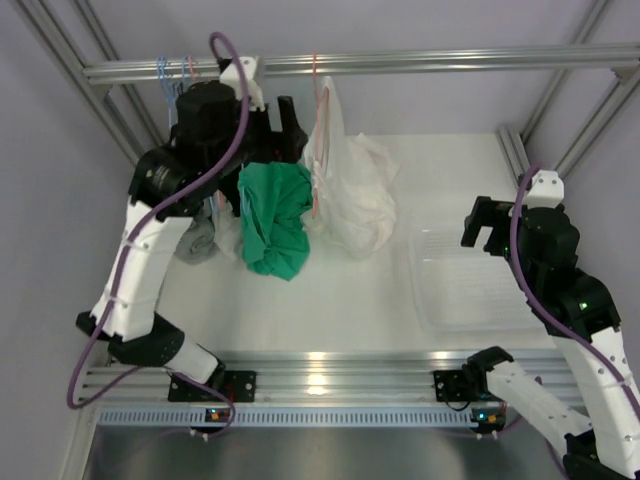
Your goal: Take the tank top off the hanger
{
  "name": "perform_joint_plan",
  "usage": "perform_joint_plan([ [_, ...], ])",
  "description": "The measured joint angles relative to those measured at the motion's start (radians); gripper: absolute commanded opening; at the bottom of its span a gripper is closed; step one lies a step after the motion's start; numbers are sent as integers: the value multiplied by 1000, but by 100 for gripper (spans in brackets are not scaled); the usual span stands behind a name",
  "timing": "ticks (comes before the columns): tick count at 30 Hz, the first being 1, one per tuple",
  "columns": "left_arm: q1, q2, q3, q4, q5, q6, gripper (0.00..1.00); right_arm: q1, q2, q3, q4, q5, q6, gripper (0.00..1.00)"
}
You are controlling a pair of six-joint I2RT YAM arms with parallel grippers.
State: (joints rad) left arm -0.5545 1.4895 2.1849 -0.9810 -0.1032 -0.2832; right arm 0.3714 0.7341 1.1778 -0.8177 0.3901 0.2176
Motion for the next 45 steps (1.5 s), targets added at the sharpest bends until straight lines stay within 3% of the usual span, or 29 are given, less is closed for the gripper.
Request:
perform_joint_plan([
  [8, -177, 249, 67, 21, -215, 92, 72, 0, -3, -7, 3, -38, -1, 99],
  [13, -172, 287, 74, 45, -317, 117, 63, 0, -21, -34, 1, -68, -5, 99],
  [14, -169, 289, 74, 48, -330, 120, 57, 0, -24, -34, 1, -72, -5, 99],
  [19, -164, 291, 74, 77, -359, 135, 45, 0, -41, -34, 2, -90, -8, 99],
  [26, -147, 315, 73, 117, -337, 139, 43, 0, -40, -34, 2, -110, -8, 99],
  [27, -143, 318, 69, 122, -333, 138, 33, 0, -40, -34, 2, -111, -8, 99],
  [30, -127, 325, 50, 128, -324, 126, 18, 0, -40, -34, 2, -112, -8, 99],
  [31, -123, 328, 45, 131, -320, 126, 5, 0, -40, -34, 2, -113, -8, 99],
  [33, -117, 336, 38, 140, -320, 126, 0, 0, -40, -34, 2, -114, -8, 99],
  [45, -110, 304, 4, 170, -286, 129, 0, 0, -40, -60, 13, -124, -6, 99],
])
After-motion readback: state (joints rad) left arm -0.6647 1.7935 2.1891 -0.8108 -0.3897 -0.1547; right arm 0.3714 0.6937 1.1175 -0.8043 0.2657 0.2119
